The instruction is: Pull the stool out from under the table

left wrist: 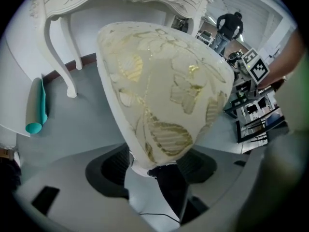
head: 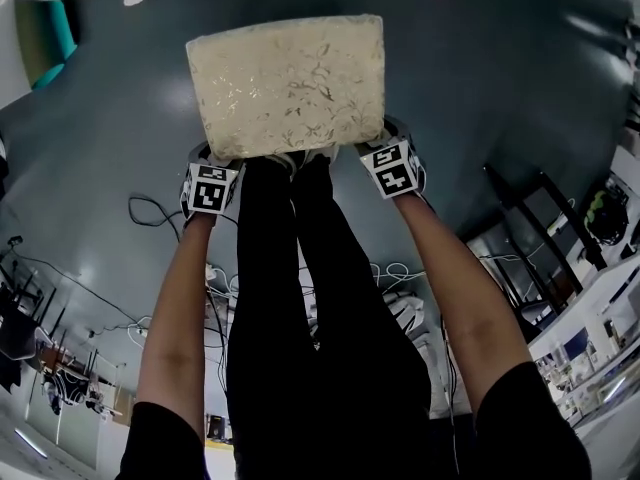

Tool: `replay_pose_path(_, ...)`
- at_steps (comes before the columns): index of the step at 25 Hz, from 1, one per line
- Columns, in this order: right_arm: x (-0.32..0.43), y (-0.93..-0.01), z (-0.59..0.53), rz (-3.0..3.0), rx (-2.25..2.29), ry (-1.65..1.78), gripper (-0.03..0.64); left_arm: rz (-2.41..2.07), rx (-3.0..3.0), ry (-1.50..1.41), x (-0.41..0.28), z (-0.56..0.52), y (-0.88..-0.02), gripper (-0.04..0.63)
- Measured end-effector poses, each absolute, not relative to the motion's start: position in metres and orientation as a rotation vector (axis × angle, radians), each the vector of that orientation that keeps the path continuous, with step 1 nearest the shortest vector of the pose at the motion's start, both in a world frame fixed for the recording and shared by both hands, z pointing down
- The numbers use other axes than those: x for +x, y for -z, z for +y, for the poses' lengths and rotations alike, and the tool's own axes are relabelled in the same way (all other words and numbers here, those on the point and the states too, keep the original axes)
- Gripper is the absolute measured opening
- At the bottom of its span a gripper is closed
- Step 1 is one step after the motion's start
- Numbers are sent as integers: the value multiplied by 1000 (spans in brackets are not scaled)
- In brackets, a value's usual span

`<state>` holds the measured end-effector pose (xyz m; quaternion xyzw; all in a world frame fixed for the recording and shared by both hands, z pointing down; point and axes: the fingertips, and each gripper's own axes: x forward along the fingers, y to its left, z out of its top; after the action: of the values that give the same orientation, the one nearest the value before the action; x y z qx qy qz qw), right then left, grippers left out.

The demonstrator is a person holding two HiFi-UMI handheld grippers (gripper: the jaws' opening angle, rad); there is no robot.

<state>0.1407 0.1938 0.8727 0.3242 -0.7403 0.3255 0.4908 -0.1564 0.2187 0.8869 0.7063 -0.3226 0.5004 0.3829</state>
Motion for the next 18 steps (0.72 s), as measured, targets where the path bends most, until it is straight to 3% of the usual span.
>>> replay_pose_path(18,154,-851,205,-1751,762,-817,287,-878,1758,-1072,-157,237,-855,298)
